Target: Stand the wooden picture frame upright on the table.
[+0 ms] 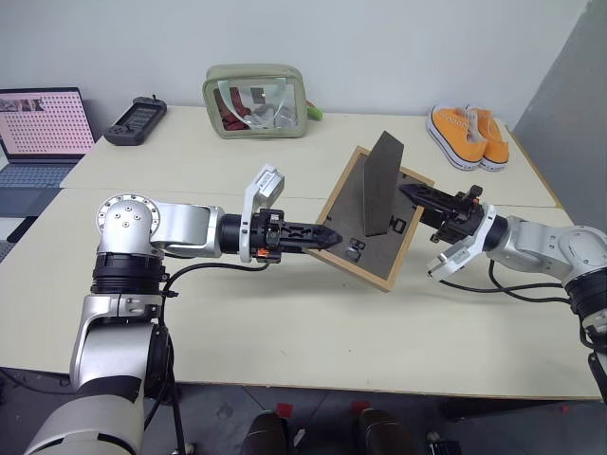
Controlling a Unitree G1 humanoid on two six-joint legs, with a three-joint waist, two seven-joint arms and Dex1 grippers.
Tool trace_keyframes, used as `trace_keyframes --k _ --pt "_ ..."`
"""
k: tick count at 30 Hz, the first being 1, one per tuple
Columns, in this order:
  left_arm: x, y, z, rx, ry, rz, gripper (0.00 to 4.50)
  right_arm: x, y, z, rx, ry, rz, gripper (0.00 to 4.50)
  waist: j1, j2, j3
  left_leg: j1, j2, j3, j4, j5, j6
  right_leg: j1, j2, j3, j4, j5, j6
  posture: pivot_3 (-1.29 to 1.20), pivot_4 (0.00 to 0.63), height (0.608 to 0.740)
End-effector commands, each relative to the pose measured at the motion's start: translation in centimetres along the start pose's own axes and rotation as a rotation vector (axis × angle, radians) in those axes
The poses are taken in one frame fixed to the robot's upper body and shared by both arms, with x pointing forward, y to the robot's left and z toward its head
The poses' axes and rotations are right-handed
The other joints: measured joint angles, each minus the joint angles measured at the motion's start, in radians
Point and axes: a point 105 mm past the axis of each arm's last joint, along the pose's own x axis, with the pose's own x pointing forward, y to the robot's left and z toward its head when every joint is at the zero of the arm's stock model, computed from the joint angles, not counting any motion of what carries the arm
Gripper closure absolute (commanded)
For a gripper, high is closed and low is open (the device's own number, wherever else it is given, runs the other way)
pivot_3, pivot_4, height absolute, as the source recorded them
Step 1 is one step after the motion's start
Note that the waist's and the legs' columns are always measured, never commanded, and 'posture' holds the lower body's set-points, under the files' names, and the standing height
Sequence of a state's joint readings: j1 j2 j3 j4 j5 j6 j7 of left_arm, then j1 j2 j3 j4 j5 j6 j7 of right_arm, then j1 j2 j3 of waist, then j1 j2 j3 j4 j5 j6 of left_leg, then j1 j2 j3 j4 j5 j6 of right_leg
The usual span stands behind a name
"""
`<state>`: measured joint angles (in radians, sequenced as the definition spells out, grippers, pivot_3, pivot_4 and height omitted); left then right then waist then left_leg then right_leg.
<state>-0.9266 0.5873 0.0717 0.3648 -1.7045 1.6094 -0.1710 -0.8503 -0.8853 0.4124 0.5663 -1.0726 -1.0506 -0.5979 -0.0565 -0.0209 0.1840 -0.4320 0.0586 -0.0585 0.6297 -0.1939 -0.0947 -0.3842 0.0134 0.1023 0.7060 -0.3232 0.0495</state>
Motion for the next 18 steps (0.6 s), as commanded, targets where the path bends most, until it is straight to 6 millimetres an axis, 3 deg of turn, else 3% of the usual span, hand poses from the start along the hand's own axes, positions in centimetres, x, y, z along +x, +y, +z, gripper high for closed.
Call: trace_keyframes --k 1,7,11,15,18 --pt "-0.2 0.3 0.7 0.064 -0.021 0.107 3.22 1.1 -1.1 0.8 0.009 -0.055 -0.047 3.2 0.0 0.0 0.0 0.0 0.0 0.0 0.0 0.0 0.0 0.0 0.0 0.0 0.0 0.0 0.0 0.0 0.15 0.74" --pt "-0.6 -0.4 1.5 0.161 -0.092 0.13 3.22 1.3 -1.0 0.6 0.03 -0.039 -0.049 3.2 0.0 0.0 0.0 0.0 0.0 0.0 0.0 0.0 0.0 0.0 0.0 0.0 0.0 0.0 0.0 0.0 0.15 0.74" --pt "-0.9 -1.0 2.3 0.228 -0.18 0.123 2.03 1.5 -0.9 0.6 0.044 -0.034 -0.046 3.2 0.0 0.0 0.0 0.0 0.0 0.0 0.0 0.0 0.0 0.0 0.0 0.0 0.001 0.0 0.0 0.0 0.15 0.74" --pt "-0.8 -2.3 1.7 0.323 -0.168 0.094 1.29 1.6 -0.9 0.5 0.059 -0.031 -0.046 3.2 0.0 0.0 0.0 0.0 0.0 0.0 0.0 0.0 0.0 0.0 -0.001 0.0 0.001 0.0 0.0 0.0 0.15 0.74" --pt "-1.2 -3.3 2.0 0.456 -0.238 0.107 1.29 1.8 -0.9 0.2 0.086 -0.019 -0.053 3.2 0.0 0.0 0.0 0.0 0.0 0.0 0.0 0.0 0.0 0.0 -0.001 0.0 0.002 0.0 0.0 0.0 0.15 0.74"
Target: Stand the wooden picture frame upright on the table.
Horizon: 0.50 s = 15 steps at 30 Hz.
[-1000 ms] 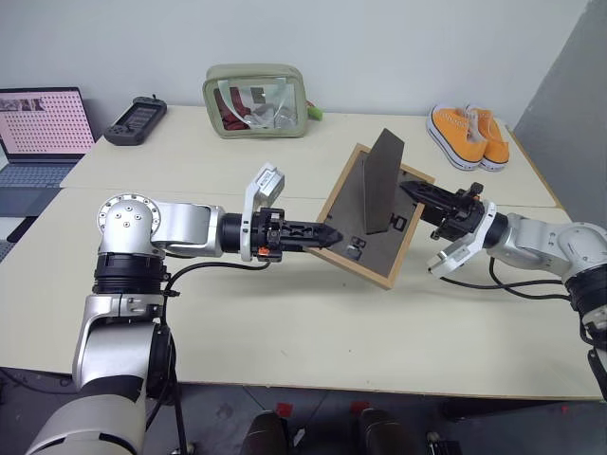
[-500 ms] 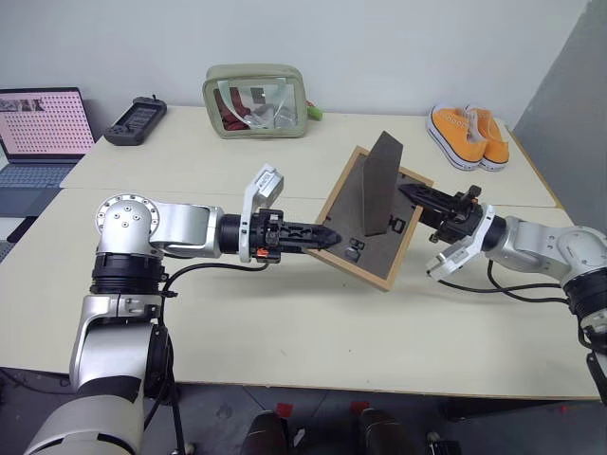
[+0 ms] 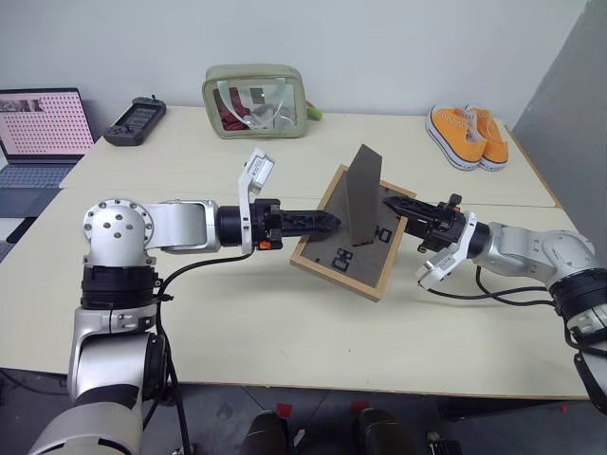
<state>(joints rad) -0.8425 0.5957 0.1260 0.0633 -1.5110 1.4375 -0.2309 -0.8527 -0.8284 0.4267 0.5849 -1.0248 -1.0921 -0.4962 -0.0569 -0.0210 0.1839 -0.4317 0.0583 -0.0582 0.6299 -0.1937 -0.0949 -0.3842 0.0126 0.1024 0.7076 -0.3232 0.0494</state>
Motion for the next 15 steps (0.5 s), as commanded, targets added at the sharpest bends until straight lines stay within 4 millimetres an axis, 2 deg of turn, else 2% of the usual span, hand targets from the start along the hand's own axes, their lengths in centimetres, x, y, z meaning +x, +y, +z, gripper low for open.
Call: trace_keyframes --k 1,4,8,13,15 --pt "-1.2 -2.3 2.2 0.236 -0.159 -0.003 1.29 0.6 -2.2 -0.9 0.019 0.021 -0.093 3.2 0.0 0.0 0.0 0.0 0.0 0.0 0.0 0.0 0.0 0.0 0.0 0.0 0.0 0.0 0.0 0.0 0.15 0.74" --pt "-2.7 -3.8 4.0 0.465 -0.338 0.068 1.29 1.0 -1.7 -1.0 0.131 0.027 -0.098 3.2 -0.001 0.0 0.0 0.0 0.001 0.001 0.0 0.0 0.0 0.0 0.0 0.0 0.0 0.0 0.0 0.0 0.15 0.74" --pt "-5.1 -6.1 4.3 0.662 -0.445 0.149 1.29 1.9 0.0 -1.0 0.352 0.039 -0.082 3.2 -0.008 0.0 0.0 0.001 0.002 0.002 0.0 0.0 0.0 0.0 0.0 0.0 -0.001 0.0 0.0 0.0 0.15 0.74" --pt "-6.3 -5.8 3.2 0.753 -0.461 0.317 1.29 3.6 1.9 -2.0 0.667 0.131 -0.08 3.2 -0.018 -0.001 0.001 0.005 0.001 0.0 -0.001 -0.001 0.002 0.008 0.0 -0.001 -0.004 0.0 0.0 0.0 0.15 0.74" --pt "-7.0 -4.7 2.5 0.767 -0.454 0.414 1.29 4.7 2.6 -2.5 0.861 0.162 -0.067 3.2 -0.021 -0.001 0.001 0.012 0.002 -0.002 -0.002 -0.002 0.003 0.017 0.0 -0.003 -0.008 0.0 0.0 0.0 0.15 0.74"
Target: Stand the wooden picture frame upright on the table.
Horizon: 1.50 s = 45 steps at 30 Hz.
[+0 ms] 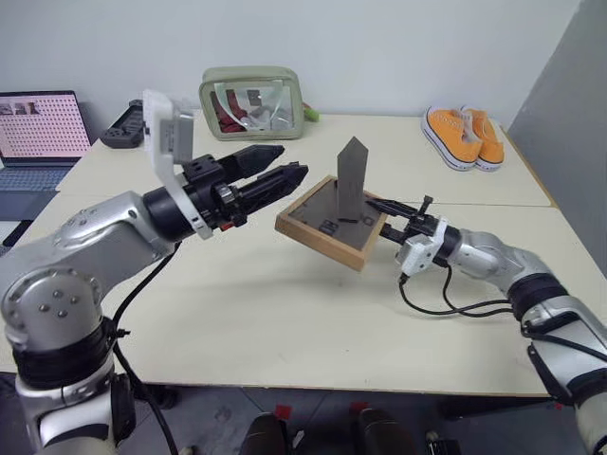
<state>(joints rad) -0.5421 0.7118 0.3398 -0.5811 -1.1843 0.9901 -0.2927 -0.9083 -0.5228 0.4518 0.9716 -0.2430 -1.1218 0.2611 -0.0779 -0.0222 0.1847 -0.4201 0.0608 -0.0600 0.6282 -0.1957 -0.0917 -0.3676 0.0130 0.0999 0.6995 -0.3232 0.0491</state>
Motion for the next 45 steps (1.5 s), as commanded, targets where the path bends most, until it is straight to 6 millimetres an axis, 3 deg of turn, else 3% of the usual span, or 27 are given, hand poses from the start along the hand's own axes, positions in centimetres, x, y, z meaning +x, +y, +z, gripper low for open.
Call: trace_keyframes --k 1,4,8,18,31,38,40,45 --pt "-1.4 0.7 0.2 0.132 -0.008 0.126 1.29 1.3 -1.9 -0.8 0.291 0.029 -0.056 3.2 -0.001 0.0 0.0 0.0 0.0 0.0 0.0 0.0 0.0 0.0 0.0 0.0 0.0 0.0 0.0 0.0 0.15 0.74" --pt "-2.9 0.9 -1.8 0.189 0.076 0.171 1.29 2.7 -1.4 -1.6 0.602 0.048 -0.021 3.2 -0.001 0.0 0.0 0.003 0.0 -0.001 -0.001 0.0 0.0 0.003 0.0 -0.002 -0.001 0.0 0.0 0.0 0.15 0.74" --pt "-5.2 1.1 -3.8 0.205 0.159 0.23 1.29 4.0 -0.6 -1.3 0.865 0.003 0.035 3.2 0.008 0.002 0.001 0.003 0.001 -0.002 -0.002 0.0 0.0 0.003 0.0 -0.002 -0.001 -0.001 -0.001 0.0 0.15 0.74" --pt "-6.2 1.0 -3.8 0.196 0.154 0.267 1.29 5.1 2.5 -0.1 1.281 -0.062 0.118 3.2 0.024 0.002 0.001 0.002 0.001 0.0 -0.003 -0.001 0.0 -0.001 0.002 -0.001 0.0 -0.001 -0.002 0.0 0.15 0.74" --pt "-8.1 2.2 -5.1 0.192 0.273 0.299 1.29 2.3 7.5 -1.1 1.416 0.072 0.067 3.2 0.021 0.002 0.002 0.002 0.002 0.002 -0.005 -0.001 0.0 -0.003 0.003 0.0 -0.001 -0.002 -0.002 0.0 0.15 0.74" --pt "-7.4 2.7 -3.9 0.188 0.235 0.284 1.29 2.2 7.9 -1.2 1.425 0.09 0.034 3.2 0.021 0.003 0.002 0.002 0.002 0.002 -0.005 -0.001 0.0 -0.003 0.003 0.0 -0.001 -0.002 -0.002 0.0 0.15 0.74" --pt "-7.2 2.9 -3.8 0.183 0.228 0.279 1.28 2.1 7.8 -1.7 1.42 0.116 0.024 2.52 0.021 0.003 0.002 0.002 0.003 0.003 -0.005 -0.001 0.0 -0.004 0.003 0.001 -0.001 -0.002 -0.002 0.0 0.15 0.74" --pt "-6.8 3.0 -3.7 0.168 0.214 0.27 1.28 2.0 7.7 -2.3 1.372 0.169 0.006 1.45 0.02 0.003 0.002 0.001 0.003 0.003 -0.005 -0.001 0.0 -0.004 0.003 0.001 -0.001 -0.002 -0.002 0.0 0.15 0.74"
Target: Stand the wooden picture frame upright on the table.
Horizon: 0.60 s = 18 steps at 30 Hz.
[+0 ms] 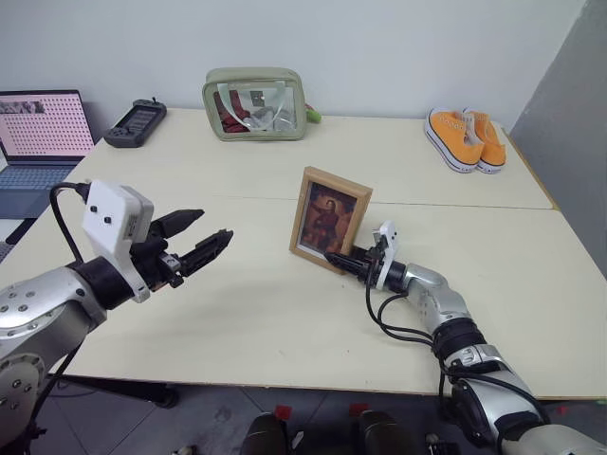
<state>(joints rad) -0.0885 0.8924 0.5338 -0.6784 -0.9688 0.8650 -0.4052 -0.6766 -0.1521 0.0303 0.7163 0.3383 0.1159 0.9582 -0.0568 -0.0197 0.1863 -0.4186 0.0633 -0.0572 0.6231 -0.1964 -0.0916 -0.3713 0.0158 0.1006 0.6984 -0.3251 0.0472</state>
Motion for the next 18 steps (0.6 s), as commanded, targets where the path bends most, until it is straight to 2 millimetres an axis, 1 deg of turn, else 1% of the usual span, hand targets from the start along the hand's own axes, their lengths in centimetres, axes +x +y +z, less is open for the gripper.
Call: trace_keyframes --k 1,2,6,9,11,13,15,18 --pt "0.2 -0.3 0.4 0.006 -0.015 -0.017 1.28 0.1 -0.3 1.4 -0.066 -0.02 -0.019 1.15 -0.001 0.0 0.0 0.0 0.0 0.0 0.0 0.0 0.0 0.0 0.0 0.0 0.0 0.0 0.0 0.0 0.15 0.74" --pt "0.2 -0.3 0.3 0.001 -0.015 -0.021 1.28 0.0 -0.3 1.4 -0.075 -0.016 -0.016 0.95 -0.001 0.0 0.0 0.0 0.0 0.0 0.0 0.0 0.0 0.0 0.0 0.0 0.0 0.0 0.0 0.0 0.15 0.74" --pt "0.6 -0.8 0.3 -0.03 -0.036 -0.043 1.28 -0.5 -0.3 1.2 -0.133 0.022 -0.031 0.95 -0.001 0.0 0.0 0.0 0.0 0.0 -0.001 0.0 0.0 0.0 0.0 0.0 0.0 0.0 0.0 0.0 0.15 0.74" --pt "1.1 -1.3 0.2 -0.04 -0.052 -0.062 1.28 -1.3 -0.7 1.3 -0.231 0.075 -0.062 0.95 0.002 0.0 0.0 0.0 0.0 0.0 0.0 0.0 0.0 0.0 0.0 0.0 0.0 0.0 0.0 0.0 0.15 0.74" --pt "1.5 -1.7 0.1 -0.042 -0.059 -0.08 1.28 -2.5 -0.8 2.2 -0.319 0.103 -0.082 0.95 0.005 0.0 0.0 0.0 0.0 0.0 0.0 0.0 0.0 0.0 0.0 0.0 0.0 0.0 0.0 0.0 0.15 0.74" --pt "1.8 -1.9 0.1 -0.045 -0.071 -0.096 1.28 -4.1 -0.4 3.6 -0.401 0.112 -0.094 0.95 0.01 0.0 0.0 -0.001 0.0 0.0 0.0 0.0 0.0 0.0 0.0 0.0 -0.001 0.0 0.0 0.0 0.15 0.74" --pt "2.1 -1.9 0.0 -0.056 -0.075 -0.101 1.28 -5.7 0.1 4.5 -0.429 0.131 -0.103 0.95 0.012 0.0 0.0 -0.002 -0.001 0.0 0.0 0.0 0.0 -0.001 -0.001 0.0 -0.001 0.0 0.0 0.0 0.15 0.74" --pt "2.6 -1.6 -0.2 -0.063 -0.079 -0.104 1.28 -8.5 1.4 5.6 -0.445 0.168 -0.101 0.95 0.015 0.001 0.0 -0.002 0.0 0.0 0.0 0.0 0.0 -0.001 0.0 0.0 -0.001 0.0 0.0 0.0 0.15 0.74"
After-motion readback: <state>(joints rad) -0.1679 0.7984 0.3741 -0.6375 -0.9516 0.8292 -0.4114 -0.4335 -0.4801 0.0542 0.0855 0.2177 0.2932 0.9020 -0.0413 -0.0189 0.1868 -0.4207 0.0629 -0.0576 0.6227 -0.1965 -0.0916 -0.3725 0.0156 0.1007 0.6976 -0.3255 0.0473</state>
